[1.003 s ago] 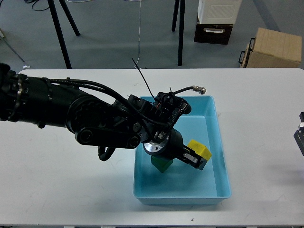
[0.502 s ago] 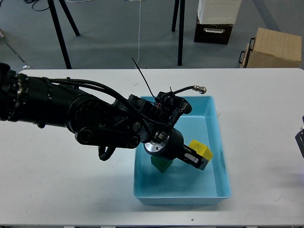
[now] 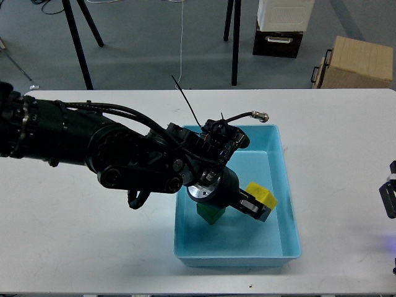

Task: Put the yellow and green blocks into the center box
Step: 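Lower the yellow cube into the tray beside the green cube, then open the left gripper to release the yellow cube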

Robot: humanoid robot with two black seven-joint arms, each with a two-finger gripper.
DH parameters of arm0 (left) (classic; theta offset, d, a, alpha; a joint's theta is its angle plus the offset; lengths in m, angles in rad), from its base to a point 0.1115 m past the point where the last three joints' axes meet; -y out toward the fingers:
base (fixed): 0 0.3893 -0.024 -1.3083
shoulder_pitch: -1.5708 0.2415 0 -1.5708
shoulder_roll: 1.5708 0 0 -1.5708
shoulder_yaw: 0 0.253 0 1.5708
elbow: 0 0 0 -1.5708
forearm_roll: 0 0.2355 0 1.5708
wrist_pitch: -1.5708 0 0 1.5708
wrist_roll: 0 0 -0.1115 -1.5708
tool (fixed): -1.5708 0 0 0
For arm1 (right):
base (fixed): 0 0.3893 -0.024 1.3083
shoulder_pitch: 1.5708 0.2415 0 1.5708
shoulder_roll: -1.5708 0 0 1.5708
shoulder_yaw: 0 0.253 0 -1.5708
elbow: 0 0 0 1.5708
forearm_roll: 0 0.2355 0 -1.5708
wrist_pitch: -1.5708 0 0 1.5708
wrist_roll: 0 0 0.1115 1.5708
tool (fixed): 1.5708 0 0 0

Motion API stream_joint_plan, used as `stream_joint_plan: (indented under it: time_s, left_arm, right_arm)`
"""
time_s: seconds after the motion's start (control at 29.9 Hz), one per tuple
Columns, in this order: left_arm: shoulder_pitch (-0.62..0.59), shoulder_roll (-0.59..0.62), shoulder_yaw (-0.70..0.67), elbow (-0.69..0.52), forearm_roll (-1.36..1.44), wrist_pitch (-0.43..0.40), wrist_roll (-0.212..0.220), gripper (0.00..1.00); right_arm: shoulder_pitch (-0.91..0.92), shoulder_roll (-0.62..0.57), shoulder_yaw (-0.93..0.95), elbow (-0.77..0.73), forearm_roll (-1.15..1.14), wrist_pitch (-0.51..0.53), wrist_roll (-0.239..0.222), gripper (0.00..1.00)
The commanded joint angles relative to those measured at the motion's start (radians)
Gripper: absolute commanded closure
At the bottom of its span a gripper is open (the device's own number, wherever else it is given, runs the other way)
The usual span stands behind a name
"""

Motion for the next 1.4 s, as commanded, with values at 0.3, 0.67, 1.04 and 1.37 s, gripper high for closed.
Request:
stream_joint_plan:
  time_s: [0.3, 0.67, 1.04, 1.37]
  left_arm:
    - [-0.029, 0.0, 0.028, -0.043, 0.034, 0.089, 0.059, 1.0]
    - [-0.035, 0.0, 0.029, -0.043, 0.034, 0.095, 0.054, 0.96]
    - [-0.026, 0.0, 0.026, -0.04, 0.032, 0.092, 0.054, 0.6]
    - [-0.026, 0.0, 0.026, -0.038, 0.032, 0.09, 0.054, 0.45]
  right_arm:
    - [0.001, -0.006, 0.004, 0.0, -0.002, 0.0, -0.002, 0.0]
    - [0.001, -0.008, 0.01, -0.001, -0.005, 0.0, -0.003, 0.0]
    - [0.001, -0.009, 0.008, 0.0, -0.005, 0.0, -0.003, 0.0]
    - [0.001, -0.011, 0.008, 0.0, -0.006, 0.0, -0.005, 0.0]
